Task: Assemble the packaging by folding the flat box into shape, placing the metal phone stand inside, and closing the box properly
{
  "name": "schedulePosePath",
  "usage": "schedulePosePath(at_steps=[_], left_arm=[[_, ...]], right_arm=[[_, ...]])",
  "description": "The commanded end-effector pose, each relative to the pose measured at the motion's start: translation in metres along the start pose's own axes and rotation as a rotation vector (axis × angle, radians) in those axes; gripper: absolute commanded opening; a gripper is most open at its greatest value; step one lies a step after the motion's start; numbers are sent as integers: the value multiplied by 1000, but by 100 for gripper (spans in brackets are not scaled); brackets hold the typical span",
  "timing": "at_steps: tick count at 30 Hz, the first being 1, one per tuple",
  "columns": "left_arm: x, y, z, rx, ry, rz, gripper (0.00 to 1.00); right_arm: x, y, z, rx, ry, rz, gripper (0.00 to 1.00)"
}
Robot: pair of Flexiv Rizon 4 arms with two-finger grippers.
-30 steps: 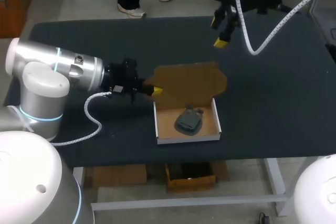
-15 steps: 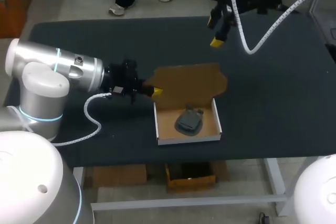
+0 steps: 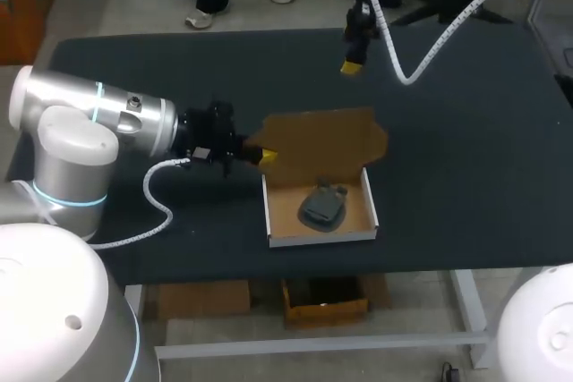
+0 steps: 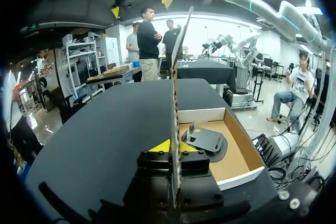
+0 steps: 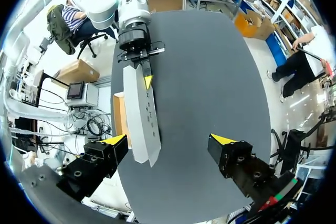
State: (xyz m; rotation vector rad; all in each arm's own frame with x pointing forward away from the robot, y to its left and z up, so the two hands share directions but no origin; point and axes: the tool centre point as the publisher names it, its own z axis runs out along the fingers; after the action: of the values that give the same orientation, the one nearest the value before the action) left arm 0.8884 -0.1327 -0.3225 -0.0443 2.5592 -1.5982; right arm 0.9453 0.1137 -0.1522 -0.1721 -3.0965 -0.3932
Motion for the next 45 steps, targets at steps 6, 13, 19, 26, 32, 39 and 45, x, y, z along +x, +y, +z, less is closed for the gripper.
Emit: schedulePosePath(at_steps=[6, 13, 19, 26, 32, 39, 45], left_arm=[[1, 1, 1, 4, -3, 1, 0], [1, 1, 1, 4, -3, 1, 0], [1, 1, 1, 4, -3, 1, 0], [1, 1, 1, 4, -3, 1, 0], [1, 1, 1, 4, -3, 1, 0], [1, 1, 1, 4, -3, 1, 0], [1, 1, 1, 4, -3, 1, 0]], right_arm=[[0, 6, -1, 20, -5, 2, 100], [-8, 2, -3, 54, -10, 3, 100], [-19, 3, -4, 88, -18, 9, 100], [-26, 10, 3, 106, -29, -24, 71], [-26, 19, 18, 123, -23, -50, 47], [-22, 26, 33, 145, -11, -71, 38], [-13, 29, 41, 175, -18, -93, 41]])
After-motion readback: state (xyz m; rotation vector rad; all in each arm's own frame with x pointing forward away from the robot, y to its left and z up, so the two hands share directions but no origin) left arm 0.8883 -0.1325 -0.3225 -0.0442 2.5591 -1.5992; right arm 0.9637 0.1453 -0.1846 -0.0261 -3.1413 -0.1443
